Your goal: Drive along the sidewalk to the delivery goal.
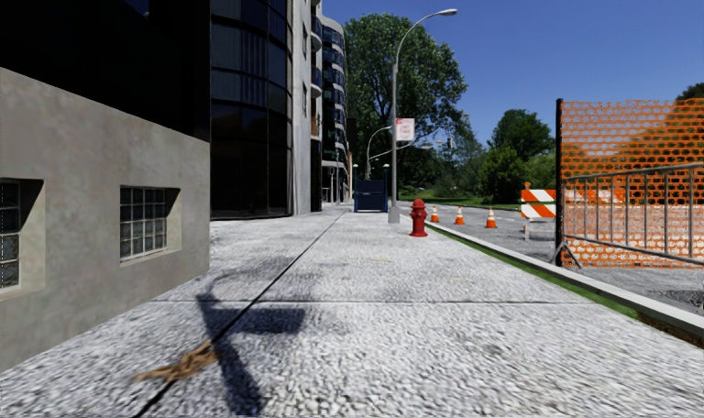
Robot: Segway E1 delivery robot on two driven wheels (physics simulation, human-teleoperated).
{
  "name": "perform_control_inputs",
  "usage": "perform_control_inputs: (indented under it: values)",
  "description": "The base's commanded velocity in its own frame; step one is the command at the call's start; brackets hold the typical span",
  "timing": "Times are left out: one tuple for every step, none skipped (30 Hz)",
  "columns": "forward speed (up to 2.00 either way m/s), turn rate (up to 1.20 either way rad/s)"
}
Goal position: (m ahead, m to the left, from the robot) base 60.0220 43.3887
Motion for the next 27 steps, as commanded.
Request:
perform_control_inputs:
  values:
    - [2.00,0.00]
    - [2.00,0.00]
    - [2.00,0.00]
    - [2.00,0.00]
    - [2.00,0.00]
    - [2.00,0.00]
    - [2.00,0.00]
    - [2.00,0.00]
    - [2.00,0.00]
    - [2.00,0.00]
    - [2.00,0.00]
    - [2.00,0.00]
    - [2.00,0.00]
    - [2.00,0.00]
    - [2.00,0.00]
    - [2.00,0.00]
    - [2.00,0.00]
    - [2.00,0.00]
    - [2.00,0.00]
    - [2.00,0.00]
    - [2.00,0.00]
    - [2.00,0.00]
    - [2.00,0.00]
    - [2.00,0.00]
    - [2.00,0.00]
    - [2.00,0.00]
    - [2.00,0.00]
